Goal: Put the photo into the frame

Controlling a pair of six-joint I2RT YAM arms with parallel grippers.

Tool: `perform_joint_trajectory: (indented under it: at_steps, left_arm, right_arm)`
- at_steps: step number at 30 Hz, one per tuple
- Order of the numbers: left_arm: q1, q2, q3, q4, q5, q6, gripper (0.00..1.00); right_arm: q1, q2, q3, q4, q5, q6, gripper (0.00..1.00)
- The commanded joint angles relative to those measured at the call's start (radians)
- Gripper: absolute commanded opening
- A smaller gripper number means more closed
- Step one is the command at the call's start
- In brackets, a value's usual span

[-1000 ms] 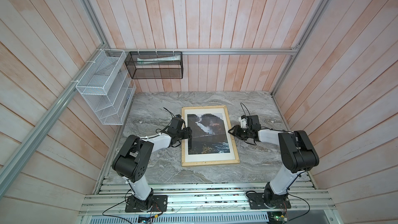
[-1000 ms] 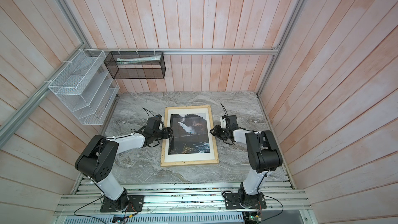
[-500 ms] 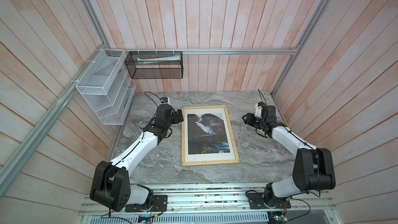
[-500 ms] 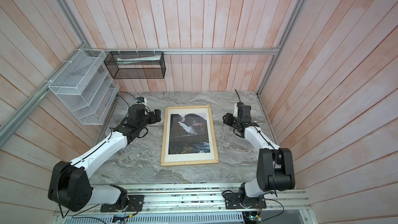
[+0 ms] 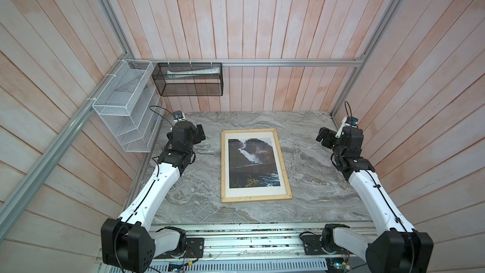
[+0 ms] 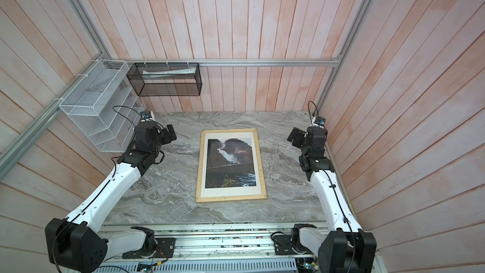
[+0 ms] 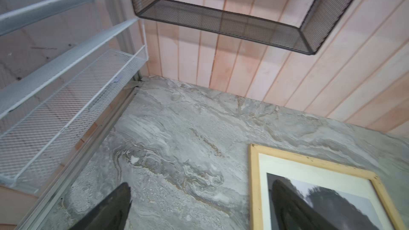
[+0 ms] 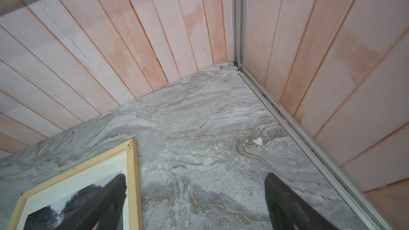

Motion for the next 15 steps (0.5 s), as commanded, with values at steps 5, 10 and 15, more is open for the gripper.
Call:
perform_joint_trajectory:
  at_steps: [5, 10, 15]
  left_arm:
    - [0.082, -0.131, -0.376, 0.413, -0.011, 0.04, 1.0]
    - [0.083, -0.151, -0.519, 0.586, -0.031, 0.104, 1.0]
    - [0.089, -0.192, -0.722, 0.877, 0.0, 0.191, 1.0]
  right_arm:
    - [-0.008, -0.023, -0.164, 0.245, 0.026, -0.071, 0.98]
    - [-0.006, -0.037, -0.334, 0.489, 0.067, -0.163, 0.98]
    - [-0.009, -0.034, -0.424, 0.584, 0.111, -0.191, 0.98]
